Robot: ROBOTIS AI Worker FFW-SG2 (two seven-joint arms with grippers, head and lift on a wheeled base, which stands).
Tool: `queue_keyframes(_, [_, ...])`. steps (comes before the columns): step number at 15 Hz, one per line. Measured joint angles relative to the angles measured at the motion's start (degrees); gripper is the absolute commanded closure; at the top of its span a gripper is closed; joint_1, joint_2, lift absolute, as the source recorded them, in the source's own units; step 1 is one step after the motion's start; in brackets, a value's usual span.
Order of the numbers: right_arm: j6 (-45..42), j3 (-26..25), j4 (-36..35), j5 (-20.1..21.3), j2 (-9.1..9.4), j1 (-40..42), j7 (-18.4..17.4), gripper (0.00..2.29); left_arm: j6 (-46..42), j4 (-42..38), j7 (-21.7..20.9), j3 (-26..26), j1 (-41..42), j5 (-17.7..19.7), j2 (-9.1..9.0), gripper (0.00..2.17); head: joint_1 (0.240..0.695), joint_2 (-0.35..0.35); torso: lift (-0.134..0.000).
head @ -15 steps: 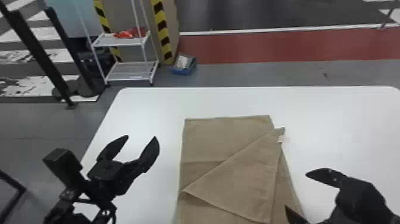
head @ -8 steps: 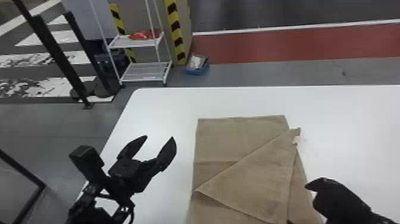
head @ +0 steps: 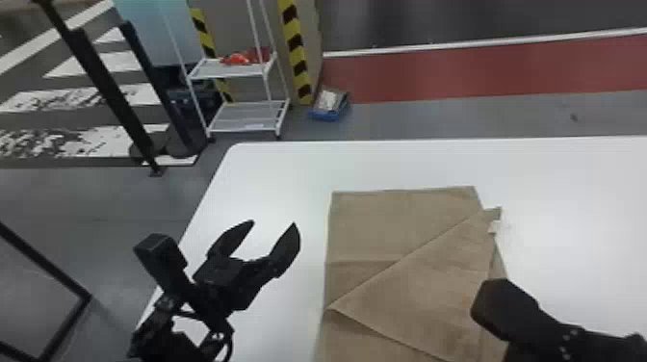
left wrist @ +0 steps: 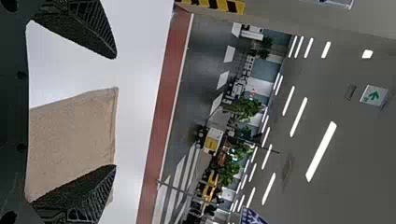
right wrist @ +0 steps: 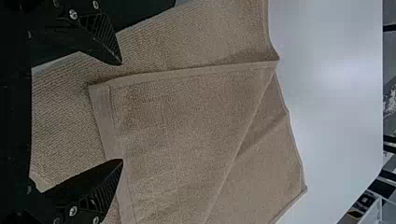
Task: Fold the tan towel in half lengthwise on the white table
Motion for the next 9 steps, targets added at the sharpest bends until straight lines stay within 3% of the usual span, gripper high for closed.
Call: queue_keyframes(9, [1.2, 1.83, 5.78, 3.67, 1.56, -3.08, 0.36, 0.18, 0.03, 2.27, -0.49, -0.26, -0.93, 0.07, 0.0, 0.04, 0.695, 0.219, -0.098])
